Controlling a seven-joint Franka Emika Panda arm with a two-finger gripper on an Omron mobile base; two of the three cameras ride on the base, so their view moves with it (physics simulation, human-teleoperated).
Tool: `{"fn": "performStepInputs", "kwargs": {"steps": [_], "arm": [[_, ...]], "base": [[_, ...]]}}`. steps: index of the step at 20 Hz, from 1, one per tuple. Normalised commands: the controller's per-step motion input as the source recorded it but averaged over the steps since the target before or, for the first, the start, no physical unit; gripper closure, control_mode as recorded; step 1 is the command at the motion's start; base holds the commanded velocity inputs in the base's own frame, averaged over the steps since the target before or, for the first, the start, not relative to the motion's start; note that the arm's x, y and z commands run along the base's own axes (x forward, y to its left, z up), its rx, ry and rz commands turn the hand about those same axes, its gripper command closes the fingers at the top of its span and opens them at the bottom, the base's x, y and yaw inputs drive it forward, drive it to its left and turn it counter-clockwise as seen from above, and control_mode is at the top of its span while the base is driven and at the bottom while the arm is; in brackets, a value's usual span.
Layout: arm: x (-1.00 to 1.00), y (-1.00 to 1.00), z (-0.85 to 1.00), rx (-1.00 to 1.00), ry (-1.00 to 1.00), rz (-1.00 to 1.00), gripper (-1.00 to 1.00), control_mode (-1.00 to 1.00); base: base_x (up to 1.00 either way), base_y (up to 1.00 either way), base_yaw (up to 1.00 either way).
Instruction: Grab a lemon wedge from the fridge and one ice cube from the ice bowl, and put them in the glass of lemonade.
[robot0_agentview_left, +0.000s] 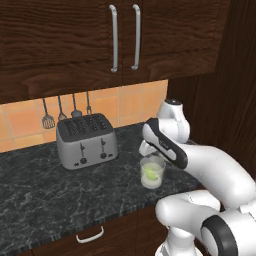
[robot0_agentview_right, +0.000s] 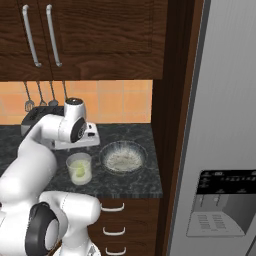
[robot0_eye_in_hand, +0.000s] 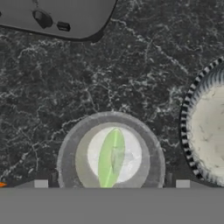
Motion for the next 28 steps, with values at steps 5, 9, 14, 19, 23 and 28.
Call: {"fn": "performStepInputs", "kwargs": {"steps": [5,9,14,19,23,28], "arm": [[-0.12,0.07,0.65,-0.07,-0.22,-0.11,-1.00,-1.00],[-0.18,0.00,0.37,0.10,-0.19,-0.07,-1.00,-1.00],[-0.31,-0.04,0.29,0.14,-0.16,-0.03,-1.00,-1.00],[-0.51,-0.19,0.18,0.14,-0.19,-0.03,-1.00,-1.00],[-0.56,-0.21,0.47,0.05,-0.08,-0.12,-1.00,-1.00],[-0.16,-0.04,0.88,-0.09,0.02,-0.15,-1.00,-1.00]], "base": [[0.00,0.00,0.00],[0.00,0.00,0.00],[0.00,0.00,0.00],[0.00,0.00,0.00],[0.00,0.00,0.00],[0.00,0.00,0.00]]}}
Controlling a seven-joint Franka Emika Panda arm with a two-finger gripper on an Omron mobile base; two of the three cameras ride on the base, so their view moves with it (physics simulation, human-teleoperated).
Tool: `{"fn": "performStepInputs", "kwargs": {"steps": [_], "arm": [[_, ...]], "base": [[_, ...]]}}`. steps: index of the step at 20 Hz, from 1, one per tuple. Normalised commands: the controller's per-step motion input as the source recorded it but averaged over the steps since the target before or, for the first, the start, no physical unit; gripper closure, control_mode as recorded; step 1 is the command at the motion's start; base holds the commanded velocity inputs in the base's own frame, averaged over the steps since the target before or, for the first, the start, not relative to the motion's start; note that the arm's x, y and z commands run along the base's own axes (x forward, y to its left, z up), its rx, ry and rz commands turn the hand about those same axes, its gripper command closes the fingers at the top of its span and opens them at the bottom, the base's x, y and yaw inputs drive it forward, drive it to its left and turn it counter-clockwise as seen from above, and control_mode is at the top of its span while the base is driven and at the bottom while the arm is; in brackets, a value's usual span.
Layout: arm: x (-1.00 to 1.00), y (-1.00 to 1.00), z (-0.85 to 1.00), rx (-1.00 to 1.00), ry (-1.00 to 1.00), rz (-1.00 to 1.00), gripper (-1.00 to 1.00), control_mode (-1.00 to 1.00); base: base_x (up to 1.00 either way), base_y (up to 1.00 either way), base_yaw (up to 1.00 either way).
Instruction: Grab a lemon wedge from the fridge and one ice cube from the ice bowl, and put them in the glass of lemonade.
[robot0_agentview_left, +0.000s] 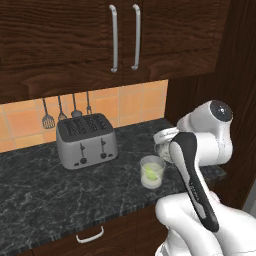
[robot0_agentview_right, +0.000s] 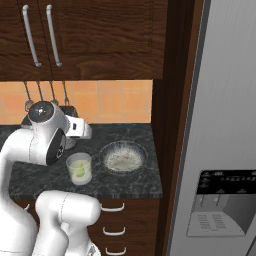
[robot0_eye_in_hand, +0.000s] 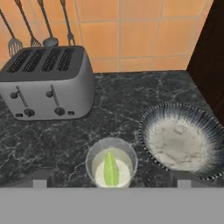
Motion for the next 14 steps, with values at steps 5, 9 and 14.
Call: {"fn": "performStepInputs", "kwargs": {"steps": [5,9,14], "arm": [[-0.20,-0.04,1.00,-0.17,0.03,-0.19,-1.00,-1.00],[-0.76,-0.24,0.18,-0.01,-0.05,-0.20,-1.00,-1.00],[-0.58,-0.32,0.00,0.08,-0.06,-0.08,-1.00,-1.00]], "base": [[0.00,0.00,0.00],[0.00,0.00,0.00],[0.00,0.00,0.00]]}}
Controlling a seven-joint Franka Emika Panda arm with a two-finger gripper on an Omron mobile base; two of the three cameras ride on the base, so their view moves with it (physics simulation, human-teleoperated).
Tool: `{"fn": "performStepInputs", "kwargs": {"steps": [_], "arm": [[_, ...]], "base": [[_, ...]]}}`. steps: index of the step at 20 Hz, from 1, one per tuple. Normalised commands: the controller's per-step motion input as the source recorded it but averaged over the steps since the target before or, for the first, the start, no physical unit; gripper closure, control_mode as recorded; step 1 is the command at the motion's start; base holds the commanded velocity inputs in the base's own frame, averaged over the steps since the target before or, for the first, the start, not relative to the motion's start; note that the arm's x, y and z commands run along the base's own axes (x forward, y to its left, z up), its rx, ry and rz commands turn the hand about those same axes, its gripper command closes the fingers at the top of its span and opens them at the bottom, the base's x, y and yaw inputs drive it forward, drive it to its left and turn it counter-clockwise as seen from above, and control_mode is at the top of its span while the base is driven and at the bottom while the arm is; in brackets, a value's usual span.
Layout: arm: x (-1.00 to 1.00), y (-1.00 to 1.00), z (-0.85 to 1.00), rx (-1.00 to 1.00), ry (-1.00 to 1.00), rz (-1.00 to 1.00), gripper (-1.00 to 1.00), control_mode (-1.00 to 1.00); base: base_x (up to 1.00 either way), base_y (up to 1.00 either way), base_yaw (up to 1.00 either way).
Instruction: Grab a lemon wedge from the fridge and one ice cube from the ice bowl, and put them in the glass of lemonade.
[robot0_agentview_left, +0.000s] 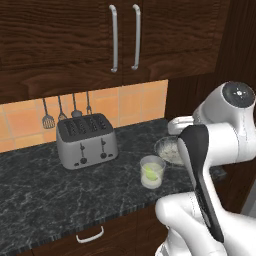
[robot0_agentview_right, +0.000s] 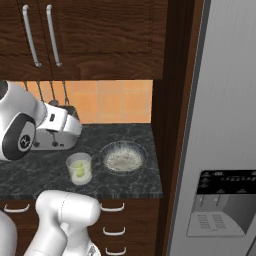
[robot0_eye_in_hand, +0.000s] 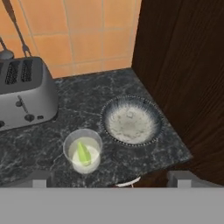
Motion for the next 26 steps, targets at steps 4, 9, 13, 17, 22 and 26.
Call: {"fn": "performStepInputs", "kwargs": {"steps": [4,9,13,17,22,26], "arm": [[-0.03,-0.46,0.04,0.13,-0.01,-0.05,-1.00,-1.00],[0.05,-0.21,0.06,0.09,0.00,0.00,-1.00,-1.00],[0.00,-0.04,0.00,0.04,0.00,0.14,-1.00,-1.00],[0.00,0.00,0.00,0.01,0.00,0.22,-1.00,-1.00],[0.17,0.06,0.00,0.00,0.00,0.14,-1.00,-1.00],[0.40,0.13,-0.01,0.00,0.00,0.04,-1.00,-1.00]], "base": [[0.00,0.00,0.00],[0.00,0.00,0.00],[0.00,0.00,0.00],[0.00,0.00,0.00],[0.00,0.00,0.00],[0.00,0.00,0.00]]}}
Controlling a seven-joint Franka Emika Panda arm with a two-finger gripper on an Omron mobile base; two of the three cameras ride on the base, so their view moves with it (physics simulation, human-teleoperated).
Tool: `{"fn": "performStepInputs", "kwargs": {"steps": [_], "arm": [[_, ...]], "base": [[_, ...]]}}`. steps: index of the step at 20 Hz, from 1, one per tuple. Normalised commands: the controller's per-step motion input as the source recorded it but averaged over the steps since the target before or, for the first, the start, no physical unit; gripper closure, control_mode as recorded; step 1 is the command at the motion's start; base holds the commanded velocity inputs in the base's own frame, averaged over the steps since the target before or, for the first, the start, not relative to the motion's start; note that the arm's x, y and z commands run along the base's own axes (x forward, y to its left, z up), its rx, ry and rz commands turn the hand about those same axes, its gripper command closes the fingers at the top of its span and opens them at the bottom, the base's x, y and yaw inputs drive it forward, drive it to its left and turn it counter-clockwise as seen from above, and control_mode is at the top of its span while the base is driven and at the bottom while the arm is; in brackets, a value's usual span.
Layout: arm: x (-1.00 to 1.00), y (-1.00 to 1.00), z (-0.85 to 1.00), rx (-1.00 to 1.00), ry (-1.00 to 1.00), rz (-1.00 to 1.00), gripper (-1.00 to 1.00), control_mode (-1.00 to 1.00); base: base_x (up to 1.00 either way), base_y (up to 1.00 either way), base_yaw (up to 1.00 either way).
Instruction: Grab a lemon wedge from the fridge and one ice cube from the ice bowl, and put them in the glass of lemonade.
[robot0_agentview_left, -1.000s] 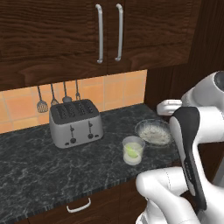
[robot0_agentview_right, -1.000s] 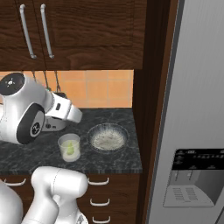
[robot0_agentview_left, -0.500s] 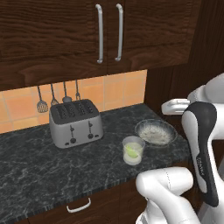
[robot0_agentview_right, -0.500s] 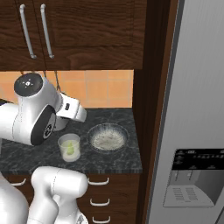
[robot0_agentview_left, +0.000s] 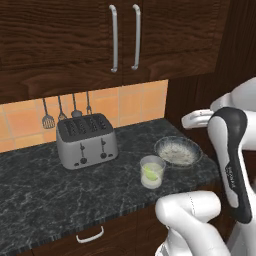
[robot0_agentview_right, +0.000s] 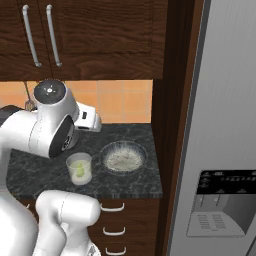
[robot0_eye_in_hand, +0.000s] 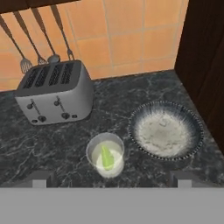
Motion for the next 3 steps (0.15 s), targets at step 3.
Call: {"fn": "performStepInputs", "kwargs": {"steps": [3], "arm": [[0.58,0.02,-0.21,0.00,0.04,0.00,-1.00,-1.00]], "base": [[0.00,0.00,0.00]]}}
